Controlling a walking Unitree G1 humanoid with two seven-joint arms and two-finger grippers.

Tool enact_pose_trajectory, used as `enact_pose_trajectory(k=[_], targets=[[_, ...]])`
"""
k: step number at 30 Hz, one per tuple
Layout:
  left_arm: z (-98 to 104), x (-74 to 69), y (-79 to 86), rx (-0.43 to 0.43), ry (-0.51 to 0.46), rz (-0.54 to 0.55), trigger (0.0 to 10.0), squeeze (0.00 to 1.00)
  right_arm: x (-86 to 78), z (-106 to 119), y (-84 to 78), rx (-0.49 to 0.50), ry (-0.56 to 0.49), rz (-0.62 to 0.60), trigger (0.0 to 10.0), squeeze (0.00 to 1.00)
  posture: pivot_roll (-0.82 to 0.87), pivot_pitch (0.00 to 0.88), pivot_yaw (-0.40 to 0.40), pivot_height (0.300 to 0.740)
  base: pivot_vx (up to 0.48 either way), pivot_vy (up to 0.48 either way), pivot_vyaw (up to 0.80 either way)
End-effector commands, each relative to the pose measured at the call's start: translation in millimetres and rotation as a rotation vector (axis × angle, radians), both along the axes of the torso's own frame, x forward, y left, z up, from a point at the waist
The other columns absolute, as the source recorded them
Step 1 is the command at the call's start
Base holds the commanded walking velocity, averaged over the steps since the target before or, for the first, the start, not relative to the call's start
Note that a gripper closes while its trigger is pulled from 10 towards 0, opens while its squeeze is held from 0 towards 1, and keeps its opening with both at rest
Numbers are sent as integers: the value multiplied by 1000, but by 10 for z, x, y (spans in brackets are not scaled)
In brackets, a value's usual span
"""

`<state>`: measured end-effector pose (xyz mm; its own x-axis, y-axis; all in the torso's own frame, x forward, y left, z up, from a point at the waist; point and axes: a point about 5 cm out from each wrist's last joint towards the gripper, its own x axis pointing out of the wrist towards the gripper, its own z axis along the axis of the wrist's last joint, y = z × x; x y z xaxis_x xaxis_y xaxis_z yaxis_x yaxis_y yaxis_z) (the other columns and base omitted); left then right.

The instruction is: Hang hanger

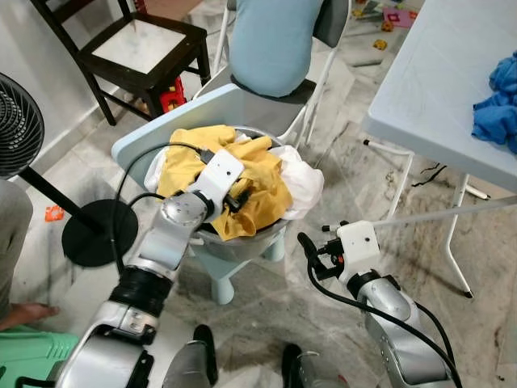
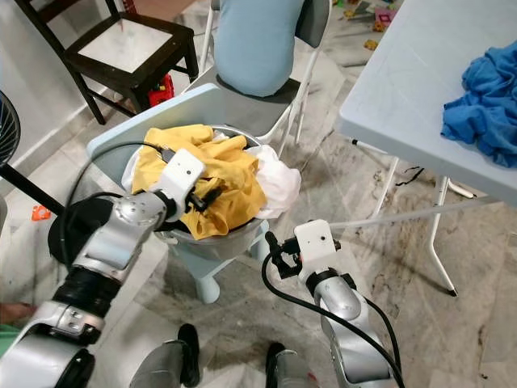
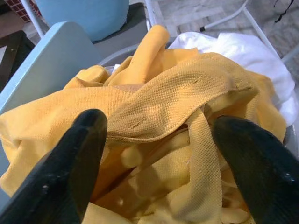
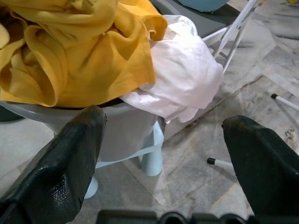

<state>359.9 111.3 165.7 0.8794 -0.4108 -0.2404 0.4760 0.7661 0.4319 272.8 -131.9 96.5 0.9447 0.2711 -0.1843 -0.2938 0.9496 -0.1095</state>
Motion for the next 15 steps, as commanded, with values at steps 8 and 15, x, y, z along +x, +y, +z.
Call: enact_pose_trajectory(k=[8,15], targets=[[-69,-315,91,22,-55,24,10000,1000,-24,-75,-3,3,36,0,10000,0,-15,272,-15,740,0,0,0],[-6,-473,169,-5,-208,147,10000,1000,-11,-83,8,2,40,7,10000,0,-5,274,-22,740,0,0,0]])
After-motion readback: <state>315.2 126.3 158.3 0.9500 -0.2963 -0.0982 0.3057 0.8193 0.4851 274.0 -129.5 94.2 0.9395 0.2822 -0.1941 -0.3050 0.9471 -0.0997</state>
